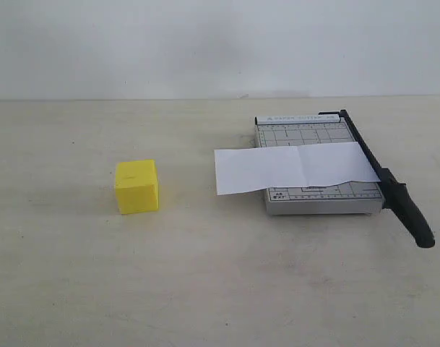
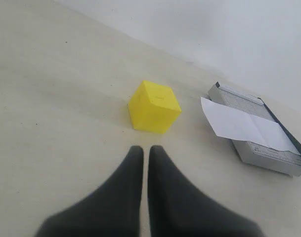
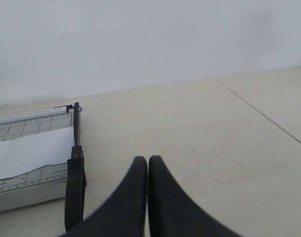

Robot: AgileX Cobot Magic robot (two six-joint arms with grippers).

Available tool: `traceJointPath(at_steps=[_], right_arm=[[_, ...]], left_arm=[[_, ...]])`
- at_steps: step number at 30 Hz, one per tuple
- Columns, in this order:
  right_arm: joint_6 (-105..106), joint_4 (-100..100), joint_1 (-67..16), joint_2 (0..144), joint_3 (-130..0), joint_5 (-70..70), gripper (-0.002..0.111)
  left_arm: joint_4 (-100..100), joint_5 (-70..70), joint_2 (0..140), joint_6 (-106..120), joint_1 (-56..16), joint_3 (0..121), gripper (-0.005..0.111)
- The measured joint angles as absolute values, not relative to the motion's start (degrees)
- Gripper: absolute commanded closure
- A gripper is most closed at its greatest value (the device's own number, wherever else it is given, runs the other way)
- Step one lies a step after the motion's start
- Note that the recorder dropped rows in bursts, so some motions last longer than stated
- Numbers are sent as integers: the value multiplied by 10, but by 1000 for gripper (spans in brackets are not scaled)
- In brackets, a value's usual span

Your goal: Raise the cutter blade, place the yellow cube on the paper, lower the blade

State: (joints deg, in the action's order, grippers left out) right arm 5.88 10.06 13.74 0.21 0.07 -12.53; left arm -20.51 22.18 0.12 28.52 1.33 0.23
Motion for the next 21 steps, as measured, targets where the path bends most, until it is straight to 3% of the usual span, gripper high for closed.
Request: traceJointPath(at_steps=[10, 15, 21], right_arm=[[63, 98, 137, 2, 1, -124, 107], [78, 65, 137, 2, 1, -54, 107], [-86, 107, 137, 2, 1, -11, 107]], left_arm=[[-205, 222, 1, 285, 13, 2, 102], [-205, 222, 1, 285, 13, 2, 102], [-205, 222, 1, 285, 13, 2, 102]])
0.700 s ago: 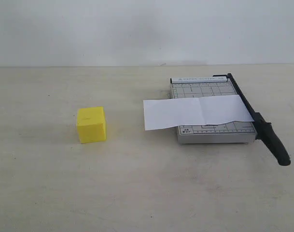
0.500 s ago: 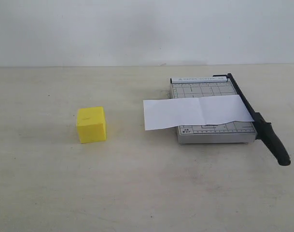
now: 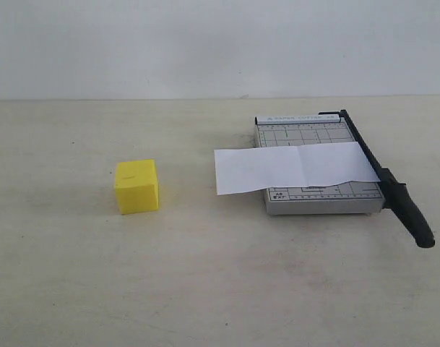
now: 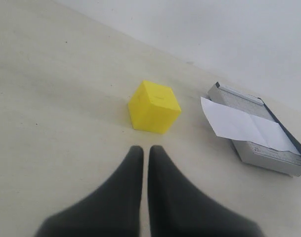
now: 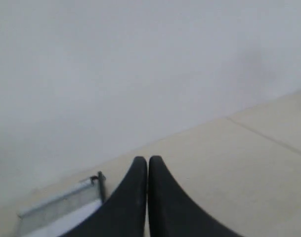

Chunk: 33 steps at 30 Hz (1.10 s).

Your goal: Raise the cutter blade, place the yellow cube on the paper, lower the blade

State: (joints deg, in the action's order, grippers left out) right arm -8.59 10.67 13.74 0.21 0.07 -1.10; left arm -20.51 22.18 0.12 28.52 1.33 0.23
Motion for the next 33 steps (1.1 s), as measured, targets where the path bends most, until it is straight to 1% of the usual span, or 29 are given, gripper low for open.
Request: traceJointPath(at_steps=[3, 7, 16, 19, 20, 22, 25, 26, 27, 29, 33], right_arm=[[-171, 125, 137, 2, 1, -7, 107], [-208, 130, 137, 2, 1, 11, 107], [-216, 133, 137, 2, 1, 13, 107], [-173, 125, 137, 2, -23, -32, 105], [-154, 124, 137, 2, -37, -50, 101], [-110, 127, 137, 14, -78, -88, 88], [-27, 128, 137, 72, -150, -147, 55], [0, 128, 137, 94, -171, -169, 47], [23, 128, 135, 123, -199, -190, 46], [44, 128, 122, 188, -251, -226, 48], [82, 128, 80, 337, -365, -300, 49]], left_arm=[[-205, 222, 1, 285, 13, 2, 102], [-205, 222, 1, 285, 13, 2, 102], [-205, 222, 1, 285, 13, 2, 102], [-205, 222, 1, 285, 13, 2, 102], [-205, 222, 1, 285, 13, 2, 102], [-205, 222, 1, 285, 13, 2, 102], [-205, 222, 1, 285, 13, 2, 102], [-205, 222, 1, 285, 13, 2, 102], [-205, 222, 1, 285, 13, 2, 102], [-205, 222, 1, 285, 13, 2, 102], [-205, 222, 1, 285, 13, 2, 102]])
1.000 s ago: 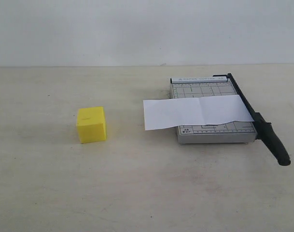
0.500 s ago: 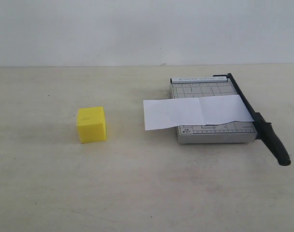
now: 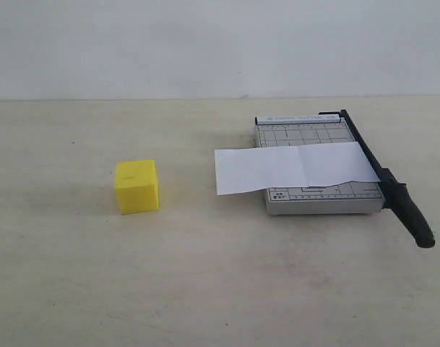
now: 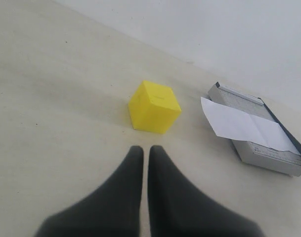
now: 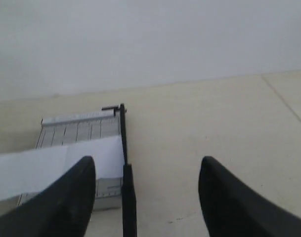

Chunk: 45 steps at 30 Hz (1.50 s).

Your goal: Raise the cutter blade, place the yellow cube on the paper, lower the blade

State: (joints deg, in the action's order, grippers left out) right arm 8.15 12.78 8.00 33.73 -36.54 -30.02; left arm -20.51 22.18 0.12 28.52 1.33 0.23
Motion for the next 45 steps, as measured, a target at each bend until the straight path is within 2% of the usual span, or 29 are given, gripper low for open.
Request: traceJointPath(at_steps=[4, 8, 13, 18, 21, 23, 38, 45], right_arm=[[119, 128, 49, 500, -458, -354, 42], [145, 126, 32, 652, -535, -400, 41], [154, 117, 29, 754, -581, -428, 41], [156, 113, 29, 796, -587, -420, 40], [156, 113, 29, 806, -587, -424, 27], [158, 114, 28, 811, -587, -434, 23], [169, 128, 28, 899, -587, -434, 24], [183, 152, 28, 974, -587, -420, 32]], left_arm=[[-205, 222, 1, 285, 13, 2, 102], [-205, 222, 1, 285, 13, 2, 102], [-205, 222, 1, 285, 13, 2, 102], [-205, 222, 1, 285, 13, 2, 102], [-205, 222, 1, 285, 13, 2, 102], [-205, 222, 1, 285, 13, 2, 102], [-205, 222, 1, 285, 13, 2, 102], [-205, 222, 1, 285, 13, 2, 102]])
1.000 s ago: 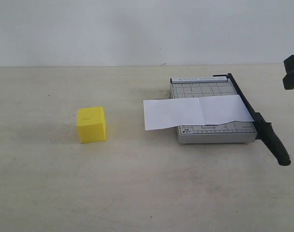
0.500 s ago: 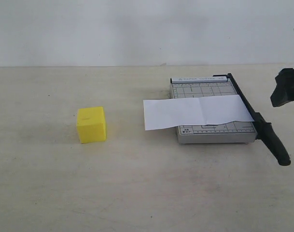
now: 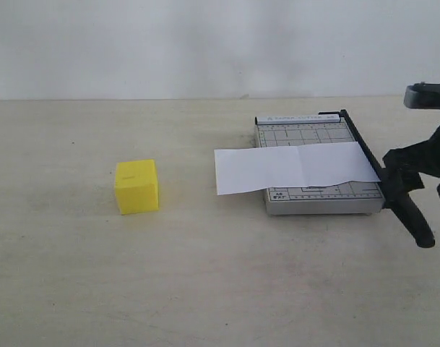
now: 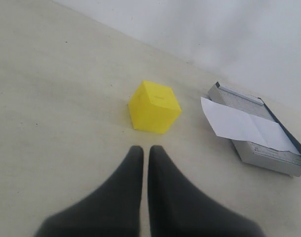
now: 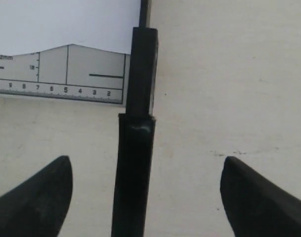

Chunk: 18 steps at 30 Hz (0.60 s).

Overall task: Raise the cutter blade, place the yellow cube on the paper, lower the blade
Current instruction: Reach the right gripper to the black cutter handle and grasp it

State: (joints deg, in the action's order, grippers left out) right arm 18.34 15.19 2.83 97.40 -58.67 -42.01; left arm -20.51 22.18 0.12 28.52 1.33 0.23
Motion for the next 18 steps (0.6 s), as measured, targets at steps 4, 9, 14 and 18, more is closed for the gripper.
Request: traceJointPath(at_steps=[4, 9, 14, 18], right_arm=[[217, 200, 28, 1005, -587, -394, 32], [223, 204, 28, 1015, -587, -368, 32], [223, 205, 28, 1015, -587, -413, 33], [223, 205, 28, 1015, -587, -447, 33]], left_arm=[[-205, 222, 1, 285, 13, 2, 102], [-205, 222, 1, 285, 13, 2, 102], [-205, 222, 1, 285, 13, 2, 102], [-205, 222, 1, 285, 13, 2, 102]])
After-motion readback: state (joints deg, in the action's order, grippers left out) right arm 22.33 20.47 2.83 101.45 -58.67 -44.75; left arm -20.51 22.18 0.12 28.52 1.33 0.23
